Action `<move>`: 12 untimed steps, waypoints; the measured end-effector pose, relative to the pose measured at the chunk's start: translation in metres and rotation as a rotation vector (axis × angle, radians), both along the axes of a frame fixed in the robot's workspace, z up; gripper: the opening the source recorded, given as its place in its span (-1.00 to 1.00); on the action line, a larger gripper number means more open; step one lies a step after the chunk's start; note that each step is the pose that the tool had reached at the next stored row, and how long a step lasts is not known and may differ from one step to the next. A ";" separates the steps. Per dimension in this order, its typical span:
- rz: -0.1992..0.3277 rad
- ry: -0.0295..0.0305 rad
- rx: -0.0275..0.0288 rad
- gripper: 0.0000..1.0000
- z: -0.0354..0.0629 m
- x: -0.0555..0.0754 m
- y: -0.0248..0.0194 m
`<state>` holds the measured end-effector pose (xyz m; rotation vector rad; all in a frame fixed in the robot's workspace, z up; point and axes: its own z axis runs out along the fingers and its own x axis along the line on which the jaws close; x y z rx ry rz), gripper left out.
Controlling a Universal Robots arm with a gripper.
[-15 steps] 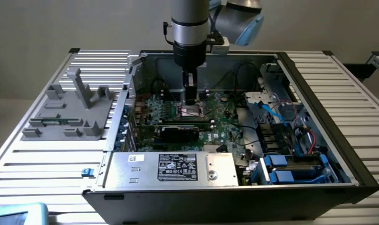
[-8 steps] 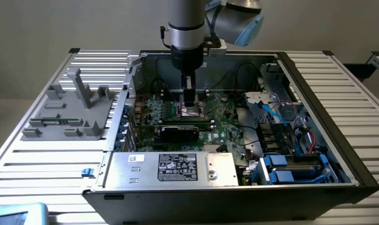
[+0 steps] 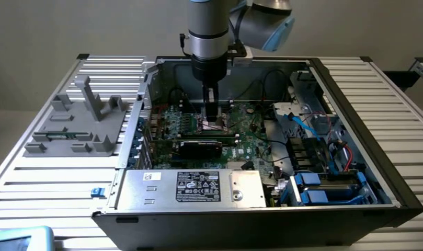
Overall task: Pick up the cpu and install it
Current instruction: 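Place the cpu into insertion slot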
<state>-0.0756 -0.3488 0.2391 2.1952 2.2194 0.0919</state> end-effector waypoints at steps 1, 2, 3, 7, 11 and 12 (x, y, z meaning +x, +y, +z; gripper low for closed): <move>0.000 0.0001 0.0001 0.11 -0.0008 0.000 0.0004; 0.000 0.0000 0.0005 0.11 -0.0019 0.000 0.0009; 0.000 0.0000 0.0007 0.11 -0.0029 0.000 0.0014; 0.000 0.0000 0.0014 0.11 -0.0074 0.000 0.0045; 0.000 0.0000 0.0027 0.11 -0.0145 0.000 0.0066; 0.000 0.0000 0.0038 0.11 -0.0163 0.000 0.0068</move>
